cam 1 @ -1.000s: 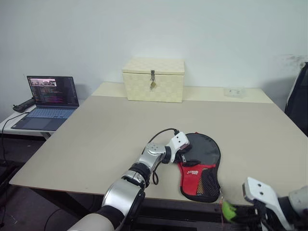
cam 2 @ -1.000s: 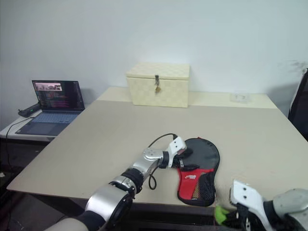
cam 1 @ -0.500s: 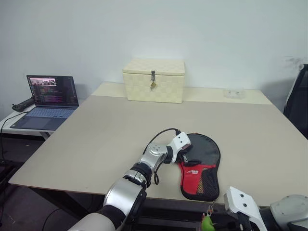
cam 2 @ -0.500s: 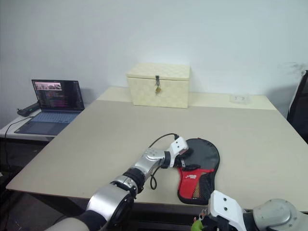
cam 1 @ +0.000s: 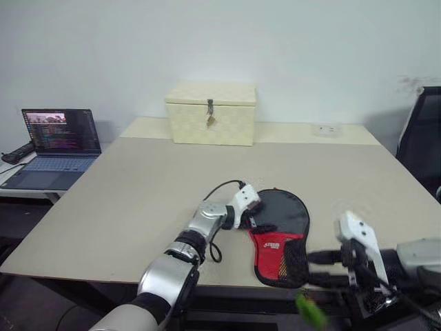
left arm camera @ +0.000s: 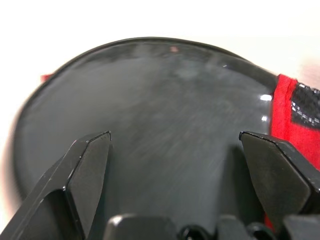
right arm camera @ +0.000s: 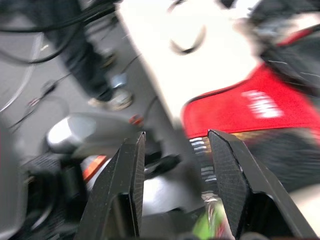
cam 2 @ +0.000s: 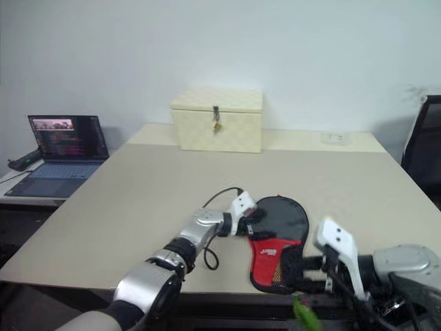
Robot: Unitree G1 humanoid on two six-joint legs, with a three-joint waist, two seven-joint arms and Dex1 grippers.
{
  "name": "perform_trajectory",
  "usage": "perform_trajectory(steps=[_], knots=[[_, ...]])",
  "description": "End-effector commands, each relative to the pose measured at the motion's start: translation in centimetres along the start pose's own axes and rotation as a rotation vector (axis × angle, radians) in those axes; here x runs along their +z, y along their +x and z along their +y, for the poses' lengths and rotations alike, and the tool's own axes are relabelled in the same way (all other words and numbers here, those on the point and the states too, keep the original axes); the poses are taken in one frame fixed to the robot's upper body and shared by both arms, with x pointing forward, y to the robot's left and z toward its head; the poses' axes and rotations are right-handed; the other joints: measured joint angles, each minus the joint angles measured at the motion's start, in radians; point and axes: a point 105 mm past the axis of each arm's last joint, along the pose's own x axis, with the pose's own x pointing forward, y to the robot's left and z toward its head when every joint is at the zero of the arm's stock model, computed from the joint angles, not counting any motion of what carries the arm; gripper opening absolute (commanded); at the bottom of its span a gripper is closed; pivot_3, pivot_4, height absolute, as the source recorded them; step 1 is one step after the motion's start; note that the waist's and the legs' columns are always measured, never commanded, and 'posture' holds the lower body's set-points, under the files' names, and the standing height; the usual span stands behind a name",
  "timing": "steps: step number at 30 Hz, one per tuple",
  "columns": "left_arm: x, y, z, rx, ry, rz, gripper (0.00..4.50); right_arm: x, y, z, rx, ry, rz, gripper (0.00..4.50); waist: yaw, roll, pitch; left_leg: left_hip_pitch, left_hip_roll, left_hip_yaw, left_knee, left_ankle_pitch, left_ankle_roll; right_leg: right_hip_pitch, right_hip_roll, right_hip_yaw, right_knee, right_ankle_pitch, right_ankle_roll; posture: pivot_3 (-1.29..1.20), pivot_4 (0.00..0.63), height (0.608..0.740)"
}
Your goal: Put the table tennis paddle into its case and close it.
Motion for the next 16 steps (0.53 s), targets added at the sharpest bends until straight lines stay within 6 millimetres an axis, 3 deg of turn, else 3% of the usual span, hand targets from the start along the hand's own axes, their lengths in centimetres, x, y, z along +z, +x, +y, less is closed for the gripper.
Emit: perform_trajectory(steps=[1,5,7,11,16], knots=[[3.2,-4.9,2.1,0.07,0.028,-0.17,4.5,1.2,-0.4,-4.5,-0.137,-0.081,-0.093,2.08,-0.014,0.0,0.002,0.0,0.0,0.0,0.0,0.0,0.0,-0.001,0.0,0.0,0.0,0.0,0.0,0.0,0.15,0.74],[4.1,-10.1,1.5,0.106,0.028,-0.207,4.5,0.9,0.1,-9.0,-0.193,-0.112,-0.134,2.08,-0.023,0.001,0.004,-0.003,0.0,-0.001,-0.001,0.0,0.0,-0.004,0.0,0.0,0.001,0.003,-0.006,0.0,0.15,0.74],[4.6,-11.7,0.7,0.108,0.017,-0.209,4.5,0.9,0.3,-10.9,-0.212,-0.142,-0.139,2.08,-0.022,0.003,0.005,-0.003,0.0,0.0,-0.001,0.0,0.0,-0.005,-0.001,0.001,0.001,0.003,-0.006,0.0,0.15,0.74],[5.4,-12.9,-0.4,0.126,0.008,-0.199,4.5,0.5,0.8,-13.9,-0.233,-0.143,-0.139,2.08,-0.013,0.008,0.009,-0.004,-0.001,-0.001,0.0,0.0,0.001,-0.005,-0.001,-0.001,0.001,0.003,-0.006,0.0,0.15,0.74],[5.5,-13.8,-0.1,0.218,0.013,-0.184,4.5,-0.6,1.2,-14.3,-0.209,-0.163,-0.085,2.08,-0.008,0.009,0.009,-0.005,-0.001,-0.001,0.001,0.0,0.001,-0.005,-0.001,-0.001,0.001,0.003,-0.006,0.0,0.15,0.74]])
